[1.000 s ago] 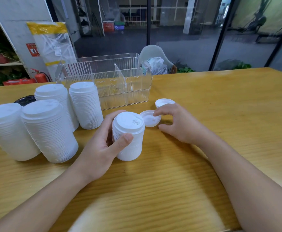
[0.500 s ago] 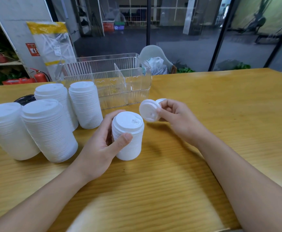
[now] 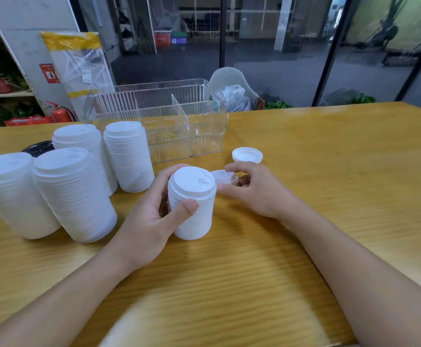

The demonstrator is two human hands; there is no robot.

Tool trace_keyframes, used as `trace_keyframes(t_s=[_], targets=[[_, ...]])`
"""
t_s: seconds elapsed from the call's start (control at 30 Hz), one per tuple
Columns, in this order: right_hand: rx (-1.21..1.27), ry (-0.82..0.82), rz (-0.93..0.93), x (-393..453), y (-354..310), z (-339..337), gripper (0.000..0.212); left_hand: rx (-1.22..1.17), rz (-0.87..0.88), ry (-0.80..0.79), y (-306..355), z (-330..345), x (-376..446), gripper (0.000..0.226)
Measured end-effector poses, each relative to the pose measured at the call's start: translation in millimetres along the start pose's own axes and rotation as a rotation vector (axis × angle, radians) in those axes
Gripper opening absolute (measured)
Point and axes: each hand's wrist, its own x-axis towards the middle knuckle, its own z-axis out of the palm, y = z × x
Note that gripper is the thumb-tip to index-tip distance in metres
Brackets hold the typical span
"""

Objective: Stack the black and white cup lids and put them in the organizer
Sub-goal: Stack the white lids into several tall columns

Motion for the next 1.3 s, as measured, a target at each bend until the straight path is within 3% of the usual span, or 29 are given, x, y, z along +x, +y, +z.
trace_keyframes(t_s=[0.1, 0.33, 0.43, 0.57, 0.73, 0.9, 1.3], targets=[[-0.047, 0.03, -0.006, -2, -4, 6, 0.062, -0.006, 0.004, -0.005, 0, 0, 0, 0.067], [-0.038, 0.167, -0.029, -4, -11, 5, 0.053, -0.01, 0.005, 0.0, 0, 0, 0, 0.069], [0.225, 0.234, -0.11, -9, -24, -3, 0.037, -0.024, 0.005, 0.024, 1, 2, -2, 0.068], [0.479, 0.103, -0.249, -25, -49, 0, 0.03, -0.032, -0.014, 0.048, 4, 5, -1, 0.065], [0.388, -0.015, -0.278, -32, -54, 11, 0.044, -0.032, -0.031, 0.092, 5, 6, -1, 0.059], [0.398, -0.062, -0.289, -32, -52, 11, 0.04, -0.017, -0.026, 0.13, 5, 4, -1, 0.056], [0.172, 0.109, -0.366, -34, -54, 15, 0.034, -0.006, -0.031, 0.123, 8, 1, 1, 0.058]])
